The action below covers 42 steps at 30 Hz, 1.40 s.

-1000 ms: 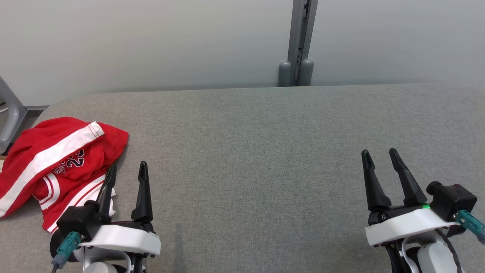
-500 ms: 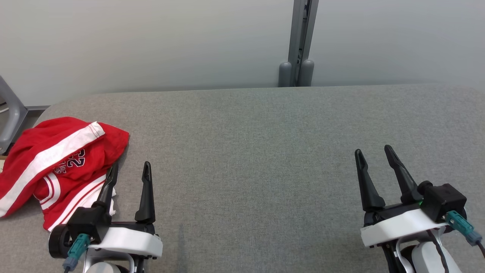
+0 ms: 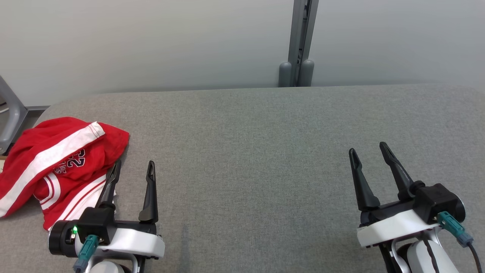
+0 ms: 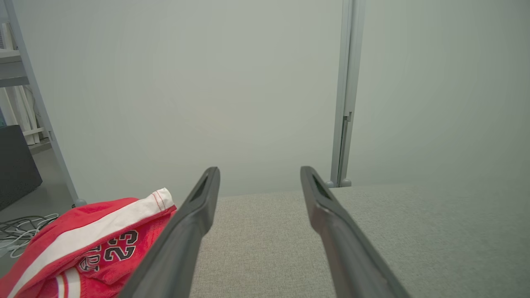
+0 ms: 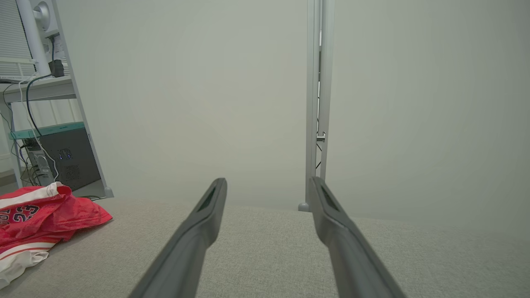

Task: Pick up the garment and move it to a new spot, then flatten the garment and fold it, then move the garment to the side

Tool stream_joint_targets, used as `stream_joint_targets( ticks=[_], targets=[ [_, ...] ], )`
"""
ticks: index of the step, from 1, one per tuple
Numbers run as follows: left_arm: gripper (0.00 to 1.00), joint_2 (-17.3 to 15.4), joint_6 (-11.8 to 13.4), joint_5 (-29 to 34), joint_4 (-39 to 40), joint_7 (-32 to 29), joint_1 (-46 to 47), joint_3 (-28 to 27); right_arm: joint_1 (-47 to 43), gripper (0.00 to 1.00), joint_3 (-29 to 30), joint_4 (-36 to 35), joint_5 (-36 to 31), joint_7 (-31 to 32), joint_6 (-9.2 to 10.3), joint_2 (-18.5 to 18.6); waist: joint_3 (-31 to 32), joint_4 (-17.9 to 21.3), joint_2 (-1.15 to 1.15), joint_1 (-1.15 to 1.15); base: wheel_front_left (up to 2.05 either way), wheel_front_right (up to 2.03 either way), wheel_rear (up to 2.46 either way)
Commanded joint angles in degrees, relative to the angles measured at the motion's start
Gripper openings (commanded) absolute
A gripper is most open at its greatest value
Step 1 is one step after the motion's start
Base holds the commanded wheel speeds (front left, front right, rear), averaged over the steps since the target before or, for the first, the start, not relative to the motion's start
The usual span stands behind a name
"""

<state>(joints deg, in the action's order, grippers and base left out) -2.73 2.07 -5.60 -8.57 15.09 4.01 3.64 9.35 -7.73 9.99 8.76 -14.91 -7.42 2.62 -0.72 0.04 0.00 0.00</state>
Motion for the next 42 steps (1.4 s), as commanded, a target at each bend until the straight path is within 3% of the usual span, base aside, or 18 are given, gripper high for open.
stream_joint_targets(
  ticks=[1,18,27,42],
  targets=[
    [1.00,-0.29,0.09,0.22,0.09,0.08,0.87,-0.09,0.42,1.00,0.05,-0.15,-0.27,-0.42,-0.12,0.49,0.01,0.01,0.00,0.00,0.00,0.00,0.00],
    [1.00,-0.28,-0.07,-0.54,-0.40,0.07,0.91,-0.08,0.15,1.00,-0.20,0.19,0.46,-0.37,-0.12,0.47,0.26,-0.14,0.00,0.00,0.00,0.00,0.00],
    [1.00,-0.28,-0.06,-1.56,-0.73,0.07,0.70,-0.15,-0.39,1.00,-1.03,1.04,2.75,-0.36,-0.12,0.43,0.66,-2.27,0.00,0.00,0.00,0.00,0.00],
    [1.00,-0.25,-0.23,-2.42,-2.15,0.07,-0.53,-1.24,-1.40,1.00,-3.24,2.17,5.39,-0.36,-0.12,0.43,1.98,-13.77,0.00,0.00,0.00,0.00,0.00]
  ],
)
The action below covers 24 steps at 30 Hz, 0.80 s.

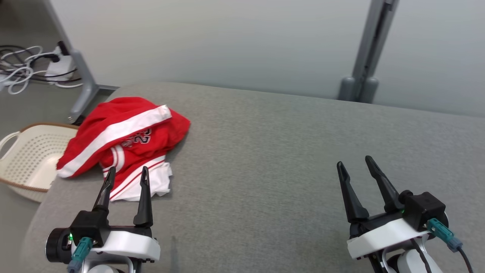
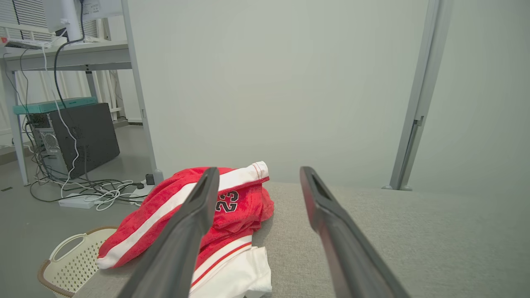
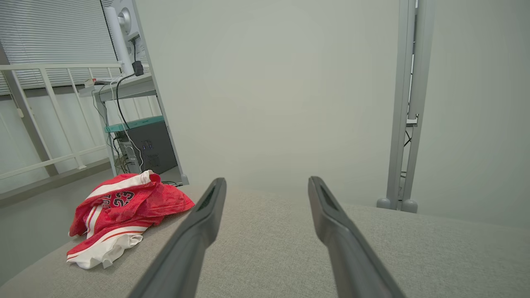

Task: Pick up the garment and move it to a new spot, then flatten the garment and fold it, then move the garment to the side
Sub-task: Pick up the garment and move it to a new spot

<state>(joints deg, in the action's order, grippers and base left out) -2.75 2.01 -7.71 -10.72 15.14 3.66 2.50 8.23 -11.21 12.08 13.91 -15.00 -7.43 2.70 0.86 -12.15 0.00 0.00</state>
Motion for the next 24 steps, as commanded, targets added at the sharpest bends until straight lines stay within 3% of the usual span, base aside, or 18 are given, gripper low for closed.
stream_joint_targets(
  ticks=[1,13,24],
  targets=[
    [1.00,-0.26,-0.15,-0.45,-0.03,0.02,-0.36,-0.40,-0.29,1.00,-0.13,0.20,0.40,-0.27,-0.10,0.35,0.53,-2.32,0.00,0.00,0.00,0.00,0.00],
    [1.00,-0.24,-0.48,-0.91,-0.78,0.02,-0.92,-1.67,-0.73,1.00,-1.86,0.81,1.62,-0.27,-0.10,0.35,1.31,-10.58,0.00,0.00,0.00,0.00,0.00],
    [1.00,-0.23,-0.52,-1.16,-0.87,0.02,-1.20,-2.30,-0.57,1.00,-3.08,1.06,2.16,-0.27,-0.11,0.37,1.14,-12.49,0.00,0.00,0.00,0.00,0.00]
  ],
)
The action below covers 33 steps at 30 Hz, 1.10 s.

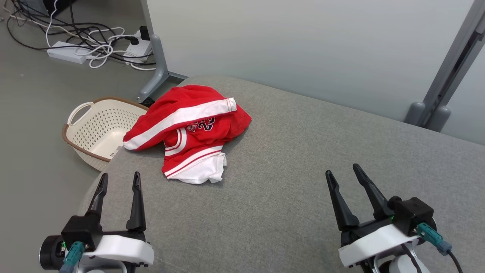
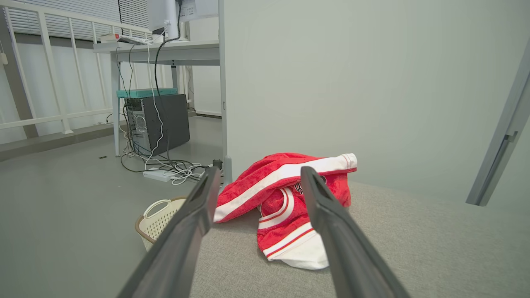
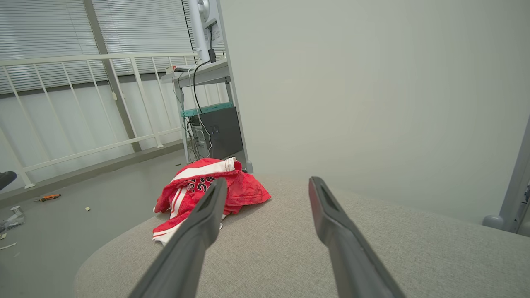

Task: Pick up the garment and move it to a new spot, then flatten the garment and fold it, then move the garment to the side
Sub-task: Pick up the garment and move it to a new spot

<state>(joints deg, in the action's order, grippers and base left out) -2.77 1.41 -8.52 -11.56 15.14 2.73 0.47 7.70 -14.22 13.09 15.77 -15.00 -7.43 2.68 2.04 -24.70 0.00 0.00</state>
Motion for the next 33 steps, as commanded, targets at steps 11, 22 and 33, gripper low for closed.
stream_joint_targets(
  ticks=[11,22,33],
  targets=[
    [1.00,-2.28,-3.54,-5.11,-3.48,-3.81,5.37,-0.13,1.07,1.00,-1.36,0.76,-0.20,-0.27,-0.11,0.39,-1.30,2.99,0.00,0.00,0.00,0.00,0.00],
    [1.00,-11.53,-7.91,-10.25,-4.85,-19.24,19.97,-0.23,4.06,1.00,-2.35,1.11,-0.77,-0.27,-0.11,0.39,-5.31,10.77,0.00,0.00,0.00,0.00,0.00],
    [1.00,-19.03,-8.84,-19.59,-18.67,-33.41,34.53,-1.91,8.13,1.00,-2.04,-0.04,-1.16,-0.20,-0.10,0.75,-12.45,20.15,0.00,0.00,0.00,0.00,0.00]
  ],
)
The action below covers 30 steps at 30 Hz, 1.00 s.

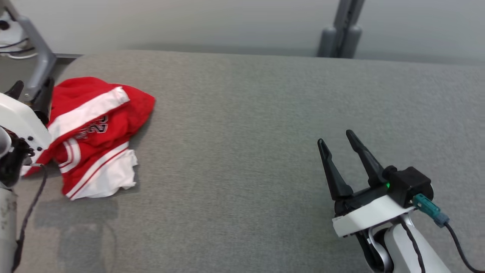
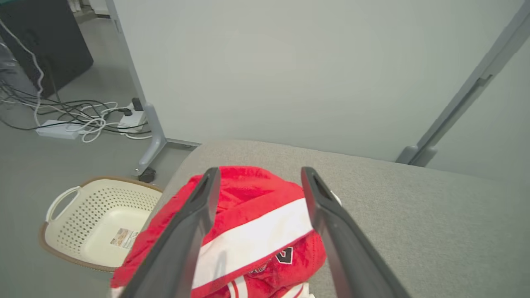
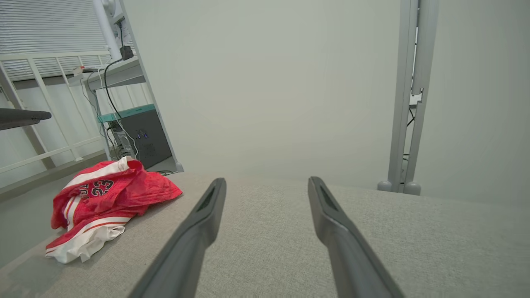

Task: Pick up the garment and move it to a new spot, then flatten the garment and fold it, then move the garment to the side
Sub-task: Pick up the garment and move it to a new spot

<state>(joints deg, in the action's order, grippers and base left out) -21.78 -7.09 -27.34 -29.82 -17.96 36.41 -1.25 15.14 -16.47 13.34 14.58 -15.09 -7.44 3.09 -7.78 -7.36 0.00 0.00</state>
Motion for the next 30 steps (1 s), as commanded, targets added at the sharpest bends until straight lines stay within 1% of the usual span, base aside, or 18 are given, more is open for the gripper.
stream_joint_targets(
  ticks=[1,4,8,12,13,19,21,23,24,25,26,27,30],
  targets=[
    [1.00,-0.45,-0.38,-1.35,-1.89,-1.75,2.02,-0.23,1.01,1.00,0.23,-0.43,0.00,-0.11,-0.09,0.39,-3.25,3.57,0.00,0.00,0.00,0.00,0.00],
    [1.00,-2.28,-0.36,-3.80,-5.98,-5.15,4.88,-0.72,2.01,1.00,0.34,-0.87,-0.20,-0.10,-0.09,0.46,-5.07,5.86,0.00,0.00,0.00,0.00,0.00],
    [1.00,-4.23,-0.44,-6.29,-10.45,-7.47,7.46,-1.21,2.92,1.00,0.90,-1.46,-0.26,-0.08,-0.09,0.49,-7.08,8.44,0.00,0.00,0.00,0.00,0.00],
    [1.00,-5.88,-0.41,-8.31,-13.99,-11.20,8.71,0.57,3.33,1.00,1.45,-1.81,-0.26,-0.07,-0.09,0.47,-8.44,10.24,0.00,0.00,0.00,0.00,0.00],
    [1.00,-7.03,-0.36,-8.68,-15.19,-12.76,8.58,1.92,3.46,1.00,1.47,-1.98,-0.24,-0.07,-0.09,0.41,-8.88,10.94,0.00,0.00,0.00,0.00,0.00],
    [1.00,-9.26,-0.37,-8.73,-18.71,-17.39,6.94,5.60,4.02,1.00,1.31,-2.06,0.10,-0.08,-0.09,0.26,-9.61,12.14,0.00,0.00,0.00,0.00,0.00],
    [1.00,-10.14,-0.37,-8.41,-19.68,-17.32,6.71,6.39,4.17,1.00,1.31,-2.15,0.15,-0.07,-0.09,0.22,-9.92,12.39,0.00,0.00,0.00,0.00,0.00],
    [1.00,-10.33,-0.37,-8.65,-20.39,-16.76,6.78,6.91,4.24,1.00,1.42,-2.23,0.05,-0.07,-0.09,0.18,-10.20,12.53,0.00,0.00,0.00,0.00,0.00],
    [0.93,-10.44,-0.37,-8.83,-20.67,-16.53,6.89,7.18,4.28,1.00,1.51,-2.25,-0.03,-0.07,-0.09,0.18,-10.31,12.54,0.00,0.00,0.00,0.00,0.00],
    [0.76,-10.58,-0.37,-8.99,-20.86,-16.24,7.09,7.48,4.32,1.00,1.63,-2.30,-0.13,-0.08,-0.09,0.19,-10.41,12.51,0.00,0.00,0.00,0.00,0.00],
    [0.27,-10.75,-0.37,-9.11,-20.92,-15.79,7.34,7.82,4.33,1.00,1.73,-2.32,-0.25,-0.07,-0.09,0.17,-10.48,12.45,0.00,0.00,0.00,0.00,0.00],
    [0.00,-10.91,-0.37,-9.32,-20.92,-15.19,7.60,8.10,4.32,1.00,1.84,-2.33,-0.35,-0.07,-0.09,0.16,-10.52,12.36,0.00,0.00,0.00,0.00,0.00],
    [0.00,-11.10,-0.38,-9.77,-21.20,-14.38,8.01,9.19,4.38,1.00,1.88,-2.07,-0.57,-0.08,-0.09,0.14,-10.35,12.00,0.00,0.00,0.00,0.00,0.00]
  ],
)
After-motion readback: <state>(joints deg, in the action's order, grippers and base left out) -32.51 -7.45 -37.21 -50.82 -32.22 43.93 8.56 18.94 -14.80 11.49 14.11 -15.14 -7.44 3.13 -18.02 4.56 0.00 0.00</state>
